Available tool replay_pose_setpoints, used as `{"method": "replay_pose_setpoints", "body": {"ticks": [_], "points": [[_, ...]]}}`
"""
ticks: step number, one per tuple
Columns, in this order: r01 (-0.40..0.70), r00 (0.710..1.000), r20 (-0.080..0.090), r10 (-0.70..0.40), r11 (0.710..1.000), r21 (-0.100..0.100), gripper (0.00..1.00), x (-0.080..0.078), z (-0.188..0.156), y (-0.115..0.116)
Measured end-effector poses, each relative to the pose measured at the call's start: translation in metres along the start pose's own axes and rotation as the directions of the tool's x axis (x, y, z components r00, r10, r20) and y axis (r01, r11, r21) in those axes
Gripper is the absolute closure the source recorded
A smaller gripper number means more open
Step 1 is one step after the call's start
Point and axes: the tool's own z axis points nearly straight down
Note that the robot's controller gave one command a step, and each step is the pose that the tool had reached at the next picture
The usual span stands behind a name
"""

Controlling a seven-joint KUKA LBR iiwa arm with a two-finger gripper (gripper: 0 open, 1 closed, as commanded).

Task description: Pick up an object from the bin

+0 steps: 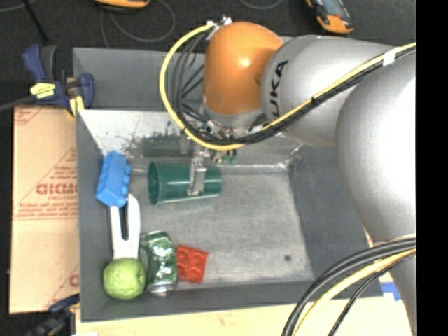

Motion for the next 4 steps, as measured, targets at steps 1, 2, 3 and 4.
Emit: {"method": "replay_pose_setpoints", "body": {"ticks": [1,2,3,4], "points": [[0.009,1.000,-0.003,-0.009,1.000,-0.002,0.00,0.005,0.035,-0.002],[0.005,1.000,-0.004,-0.005,1.000,-0.001,0.00,0.007,0.040,-0.007],[-0.112,0.994,-0.006,0.112,0.994,0.001,0.00,0.011,0.062,-0.017],[0.009,1.000,-0.001,-0.009,1.000,0.000,0.00,0.003,0.090,0.002]]}}
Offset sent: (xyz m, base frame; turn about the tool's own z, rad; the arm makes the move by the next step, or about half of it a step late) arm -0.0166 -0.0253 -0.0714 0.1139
